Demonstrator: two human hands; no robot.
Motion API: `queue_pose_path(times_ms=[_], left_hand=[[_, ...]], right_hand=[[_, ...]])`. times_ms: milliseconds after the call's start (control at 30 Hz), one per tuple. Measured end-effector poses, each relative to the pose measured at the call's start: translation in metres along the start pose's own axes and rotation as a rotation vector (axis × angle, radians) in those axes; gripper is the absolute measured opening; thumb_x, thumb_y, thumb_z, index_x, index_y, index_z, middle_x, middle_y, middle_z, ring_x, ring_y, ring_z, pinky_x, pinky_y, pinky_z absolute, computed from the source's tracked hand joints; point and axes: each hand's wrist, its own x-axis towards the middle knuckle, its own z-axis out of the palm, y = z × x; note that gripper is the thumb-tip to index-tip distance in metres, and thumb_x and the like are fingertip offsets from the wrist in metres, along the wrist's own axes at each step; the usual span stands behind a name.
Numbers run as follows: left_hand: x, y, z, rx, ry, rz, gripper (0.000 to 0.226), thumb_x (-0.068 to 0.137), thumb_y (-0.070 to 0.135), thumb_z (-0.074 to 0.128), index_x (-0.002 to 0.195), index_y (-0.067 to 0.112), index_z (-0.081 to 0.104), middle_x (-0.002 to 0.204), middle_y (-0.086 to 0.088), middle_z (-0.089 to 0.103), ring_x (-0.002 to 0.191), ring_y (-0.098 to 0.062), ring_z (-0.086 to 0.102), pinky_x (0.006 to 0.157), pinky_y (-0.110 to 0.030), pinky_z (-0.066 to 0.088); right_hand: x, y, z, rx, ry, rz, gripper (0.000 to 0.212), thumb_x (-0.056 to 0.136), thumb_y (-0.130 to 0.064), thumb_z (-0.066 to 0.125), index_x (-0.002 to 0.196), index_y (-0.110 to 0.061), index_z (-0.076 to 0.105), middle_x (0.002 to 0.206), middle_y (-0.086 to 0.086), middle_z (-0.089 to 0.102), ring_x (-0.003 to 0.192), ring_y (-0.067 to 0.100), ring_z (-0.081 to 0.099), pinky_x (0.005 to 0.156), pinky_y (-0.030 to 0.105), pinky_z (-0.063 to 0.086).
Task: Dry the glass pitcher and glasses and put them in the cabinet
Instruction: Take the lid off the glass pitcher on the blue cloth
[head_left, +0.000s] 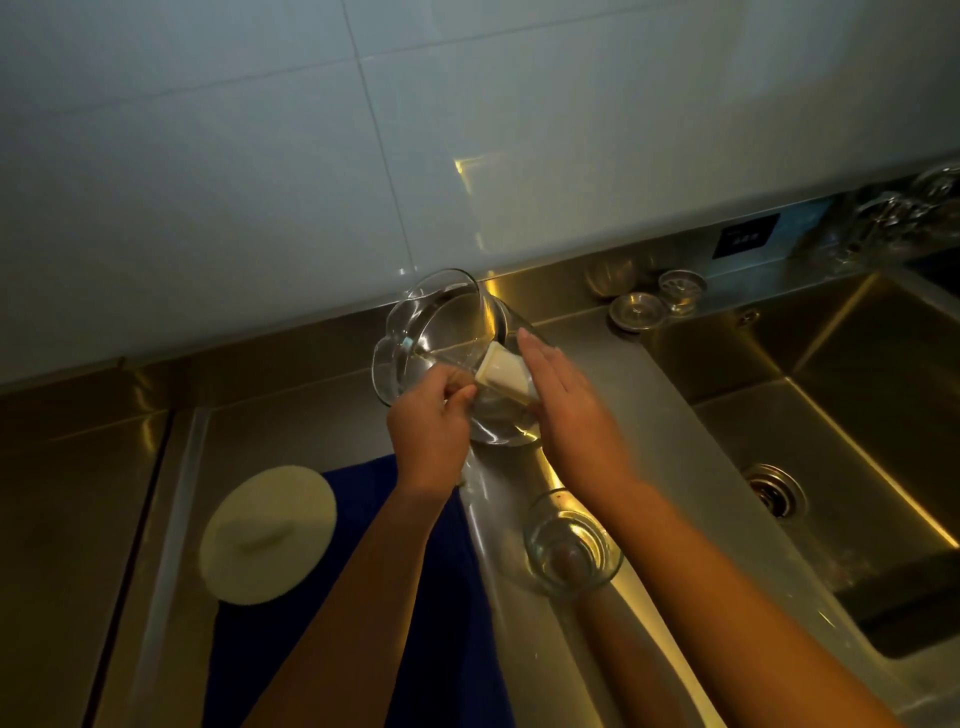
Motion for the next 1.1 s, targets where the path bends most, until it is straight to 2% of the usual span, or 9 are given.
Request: queue_pose_path(times_ms=[100,200,300,400,500,600,800,967,1100], left_hand=[[-0.002,-0.009,-0.013,-0.014,0.017,-0.022,0.007,0.087,0.008,0.058,0.089,0.013,0.062,0.085,0.006,0.06,0.08,-0.004,0.056,0.069,-0.012,0.043],[-0.006,-0.02,-0.028,-0.058,0.041,-0.059,0.008,0.087,0.007,0.058,0.085,0.014,0.062,0.079,0.01,0.06,0.075,0.001,0.055,0.066,-0.012,0.044],[-0.011,-0.033,-0.042,-0.084,0.074,-0.086,0.009,0.086,0.006,0.059,0.084,0.014,0.062,0.076,0.012,0.059,0.072,0.001,0.056,0.063,-0.008,0.045],[-0.021,-0.043,-0.058,-0.155,0.107,-0.129,0.016,0.087,0.004,0.058,0.078,0.018,0.06,0.074,0.011,0.059,0.067,0.006,0.056,0.06,-0.004,0.043],[-0.031,-0.053,-0.072,-0.271,0.12,-0.152,0.023,0.087,0.002,0.057,0.076,0.023,0.058,0.075,0.008,0.062,0.066,0.01,0.057,0.061,-0.005,0.044],[-0.04,-0.063,-0.082,-0.346,0.091,-0.18,0.023,0.087,0.001,0.057,0.078,0.022,0.059,0.077,0.004,0.064,0.067,0.005,0.059,0.063,-0.009,0.046],[-0.053,-0.075,-0.087,-0.467,0.052,-0.255,0.02,0.087,0.001,0.056,0.081,0.02,0.062,0.082,-0.002,0.066,0.077,-0.009,0.061,0.069,-0.019,0.048],[-0.061,-0.081,-0.091,-0.554,0.019,-0.315,0.018,0.087,0.0,0.056,0.081,0.016,0.062,0.079,-0.002,0.066,0.072,-0.007,0.062,0.068,-0.02,0.049],[-0.065,-0.084,-0.092,-0.591,-0.012,-0.351,0.017,0.087,-0.001,0.056,0.08,0.014,0.061,0.079,-0.004,0.067,0.074,-0.011,0.062,0.07,-0.024,0.049]], right_hand=[[0.001,-0.016,0.002,0.018,-0.018,0.005,0.079,0.082,-0.005,0.063,0.146,-0.018,0.018,0.145,0.007,0.036,0.133,0.028,0.033,0.104,0.047,0.037],[-0.002,-0.033,0.006,0.027,0.002,-0.039,0.073,0.079,-0.002,0.066,0.142,-0.011,0.03,0.141,0.011,0.041,0.129,0.028,0.038,0.105,0.041,0.035],[-0.004,-0.051,0.013,-0.033,0.027,-0.134,0.062,0.072,0.001,0.071,0.129,-0.005,0.048,0.127,0.016,0.054,0.115,0.032,0.051,0.093,0.038,0.04],[-0.005,-0.068,0.025,-0.11,0.069,-0.225,0.059,0.059,0.005,0.076,0.115,-0.003,0.058,0.109,0.018,0.062,0.097,0.035,0.06,0.079,0.042,0.049],[-0.004,-0.083,0.036,-0.192,0.115,-0.276,0.061,0.054,0.005,0.079,0.111,-0.004,0.06,0.102,0.016,0.064,0.091,0.034,0.062,0.077,0.045,0.052],[-0.007,-0.094,0.042,-0.236,0.131,-0.3,0.06,0.053,0.004,0.08,0.109,-0.006,0.061,0.097,0.015,0.065,0.087,0.033,0.063,0.076,0.046,0.051],[-0.013,-0.103,0.045,-0.289,0.085,-0.314,0.059,0.053,-0.007,0.085,0.108,-0.01,0.062,0.093,0.011,0.064,0.084,0.031,0.063,0.073,0.044,0.051],[-0.016,-0.108,0.049,-0.325,0.027,-0.327,0.058,0.055,-0.007,0.084,0.108,-0.01,0.061,0.092,0.013,0.063,0.084,0.035,0.061,0.073,0.048,0.052],[-0.018,-0.11,0.053,-0.362,0.026,-0.337,0.058,0.053,-0.007,0.085,0.106,-0.01,0.062,0.091,0.013,0.064,0.082,0.035,0.061,0.073,0.051,0.052]])
